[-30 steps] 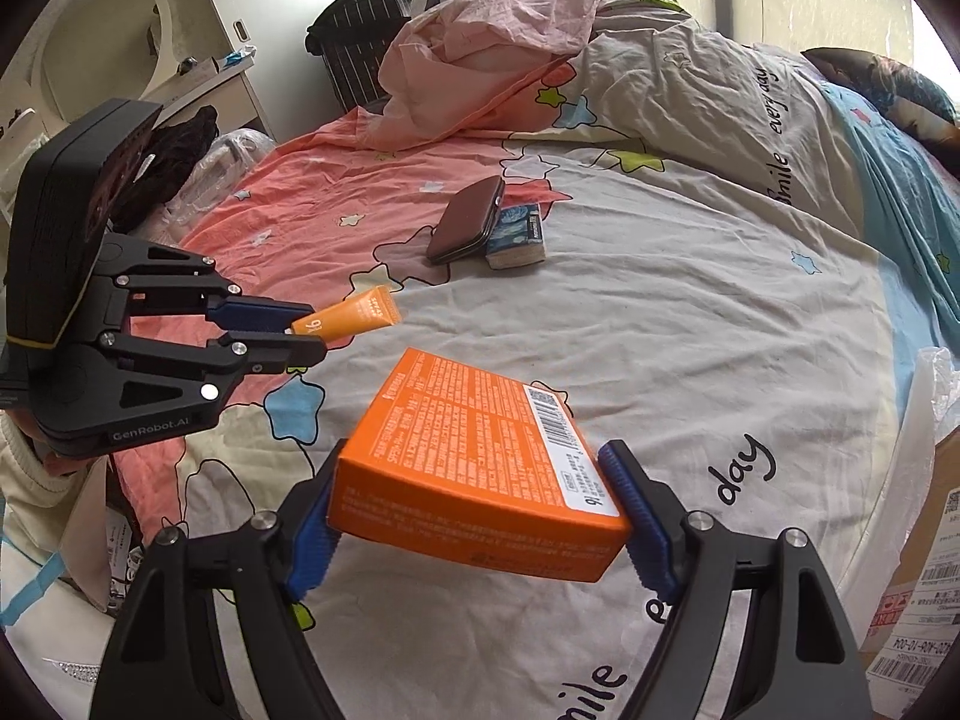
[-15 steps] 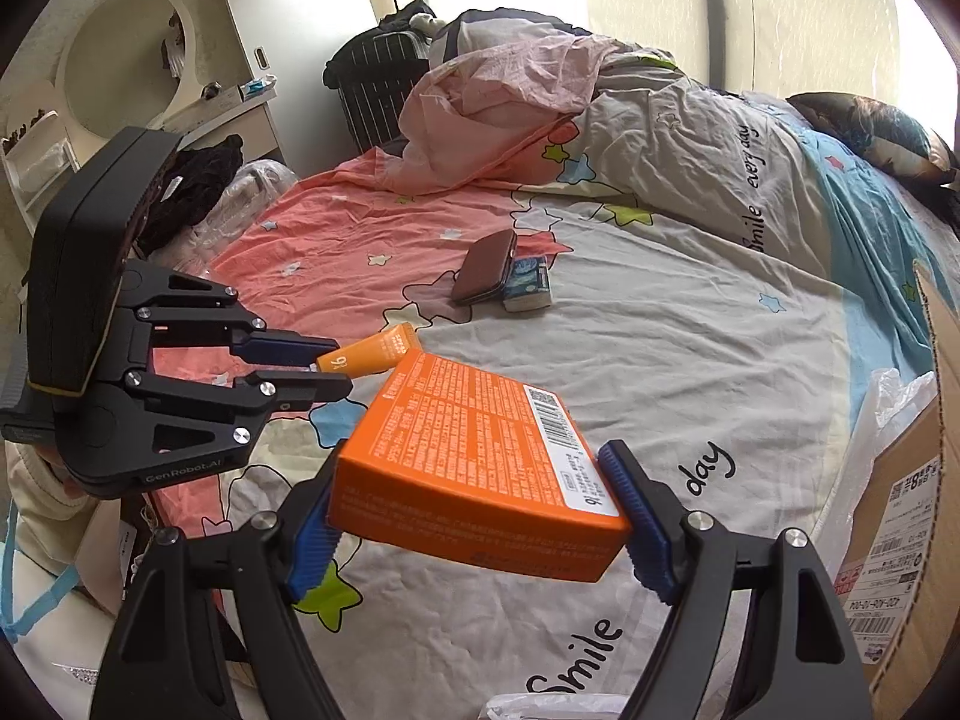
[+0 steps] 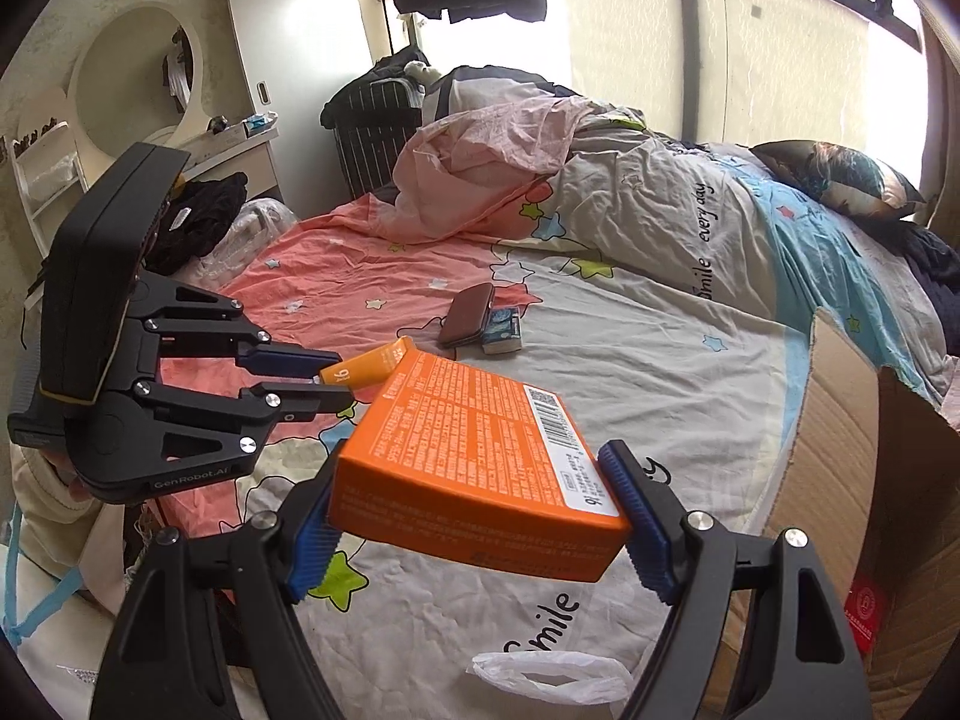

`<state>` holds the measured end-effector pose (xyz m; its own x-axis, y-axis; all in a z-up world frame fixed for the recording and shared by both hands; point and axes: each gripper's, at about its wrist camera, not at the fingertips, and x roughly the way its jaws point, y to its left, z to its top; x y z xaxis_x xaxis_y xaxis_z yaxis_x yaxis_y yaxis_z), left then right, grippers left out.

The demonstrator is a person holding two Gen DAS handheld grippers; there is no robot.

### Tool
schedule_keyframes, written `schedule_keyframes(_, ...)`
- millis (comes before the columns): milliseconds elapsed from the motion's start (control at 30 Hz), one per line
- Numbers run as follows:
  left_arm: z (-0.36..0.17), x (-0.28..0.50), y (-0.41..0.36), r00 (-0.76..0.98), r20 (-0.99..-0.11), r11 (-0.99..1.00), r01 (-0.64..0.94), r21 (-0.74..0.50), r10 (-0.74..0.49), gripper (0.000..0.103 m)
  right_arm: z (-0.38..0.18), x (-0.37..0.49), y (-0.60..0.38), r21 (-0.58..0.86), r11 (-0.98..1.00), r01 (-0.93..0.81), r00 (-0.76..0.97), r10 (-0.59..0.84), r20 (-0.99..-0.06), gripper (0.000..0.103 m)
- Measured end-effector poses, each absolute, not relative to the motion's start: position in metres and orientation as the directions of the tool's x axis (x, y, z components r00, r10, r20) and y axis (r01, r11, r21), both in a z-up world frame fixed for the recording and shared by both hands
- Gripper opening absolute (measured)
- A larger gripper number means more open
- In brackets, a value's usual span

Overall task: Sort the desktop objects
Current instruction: 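Carry the orange box and orange tube over the cardboard box with both tools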

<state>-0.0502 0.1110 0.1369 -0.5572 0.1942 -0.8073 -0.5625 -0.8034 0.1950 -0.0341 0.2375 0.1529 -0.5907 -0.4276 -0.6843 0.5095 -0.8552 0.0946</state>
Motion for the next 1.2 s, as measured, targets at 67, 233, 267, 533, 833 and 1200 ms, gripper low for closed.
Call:
schedule_keyframes(67,0.143,-0.045,0.118,-0.564,-0.800,-0.796,-0.571,0.201,0.203,0.016,0.158,-0.029,0.244,0.096,-0.857,0.506,-0.598,-0.428,-0.677,0.077)
schedule_keyframes(233,0.157,-0.032,0.135,-0.581,-0.782,-0.778,-0.591,0.215,0.226,0.016,0.170,-0.017,0.262,0.086,-0.876,0.474,-0.631,-0.406,-0.660,0.077)
schedule_keyframes(267,0.160,-0.030,0.138,-0.584,-0.779,-0.774,-0.594,0.218,0.229,0.016,0.173,-0.015,0.266,0.087,-0.879,0.469,-0.636,-0.405,-0.657,0.077)
schedule_keyframes(533,0.182,-0.015,0.173,-0.599,-0.758,-0.737,-0.630,0.246,0.259,0.016,0.189,0.004,0.296,0.079,-0.900,0.428,-0.679,-0.378,-0.630,0.077)
schedule_keyframes(833,0.201,0.006,0.225,-0.600,-0.733,-0.668,-0.692,0.274,0.321,0.016,0.198,0.023,0.347,0.074,-0.940,0.334,-0.726,-0.306,-0.615,0.077)
schedule_keyframes(1200,0.203,0.023,0.286,-0.554,-0.735,-0.575,-0.770,0.276,0.390,0.016,0.190,0.041,0.406,0.082,-0.971,0.224,-0.748,-0.225,-0.624,0.077)
